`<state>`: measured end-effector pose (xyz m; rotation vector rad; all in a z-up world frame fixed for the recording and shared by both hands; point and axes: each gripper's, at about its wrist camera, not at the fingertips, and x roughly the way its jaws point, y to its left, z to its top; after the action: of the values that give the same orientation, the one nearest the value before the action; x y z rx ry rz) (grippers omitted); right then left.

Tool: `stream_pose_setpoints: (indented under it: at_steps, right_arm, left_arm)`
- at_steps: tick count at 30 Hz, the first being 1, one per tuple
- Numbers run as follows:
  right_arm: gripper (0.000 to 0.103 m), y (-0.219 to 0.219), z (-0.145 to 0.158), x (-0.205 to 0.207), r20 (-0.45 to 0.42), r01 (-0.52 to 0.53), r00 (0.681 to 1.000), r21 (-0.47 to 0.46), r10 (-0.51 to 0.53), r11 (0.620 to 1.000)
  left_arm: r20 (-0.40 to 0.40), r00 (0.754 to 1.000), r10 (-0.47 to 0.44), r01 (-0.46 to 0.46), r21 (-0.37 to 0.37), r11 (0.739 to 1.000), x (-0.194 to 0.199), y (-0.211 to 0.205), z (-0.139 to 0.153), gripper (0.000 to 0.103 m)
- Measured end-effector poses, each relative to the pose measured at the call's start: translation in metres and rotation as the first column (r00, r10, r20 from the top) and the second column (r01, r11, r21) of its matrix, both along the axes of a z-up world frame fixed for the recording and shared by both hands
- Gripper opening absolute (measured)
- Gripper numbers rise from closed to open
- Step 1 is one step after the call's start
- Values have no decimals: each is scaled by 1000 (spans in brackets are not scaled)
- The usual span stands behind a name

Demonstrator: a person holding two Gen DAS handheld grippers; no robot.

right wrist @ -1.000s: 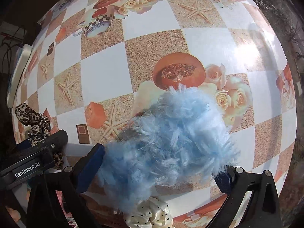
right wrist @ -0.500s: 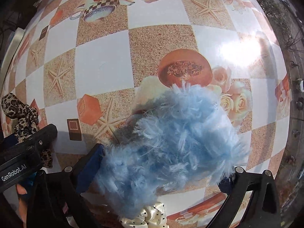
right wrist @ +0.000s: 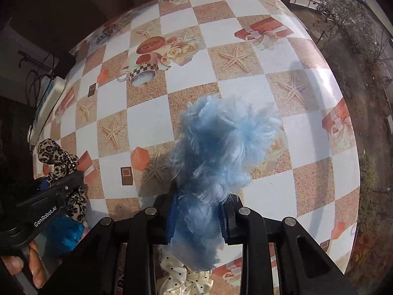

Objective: Organize soft objects
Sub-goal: 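Grasp the leopard-print scarf with the left tool while the right tool grasps the light-blue fluffy item, then carry the leopard scarf and blue fluffy item in both tools over the white box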

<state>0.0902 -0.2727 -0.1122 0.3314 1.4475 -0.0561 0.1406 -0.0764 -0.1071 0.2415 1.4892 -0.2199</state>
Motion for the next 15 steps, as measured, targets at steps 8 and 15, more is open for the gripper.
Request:
stream_pose_setpoints:
  at_steps: [8, 15]
  right_arm:
    - [30, -13, 28, -43, 30, 64, 997, 20, -65, 998]
    - [30, -32, 62, -98, 44, 115, 993, -11, -114, 993]
  left_arm:
    - [101, 977, -187, 192, -33, 981, -38, -45, 50, 29]
    - [165, 925, -341, 356, -69, 932, -100, -90, 92, 29]
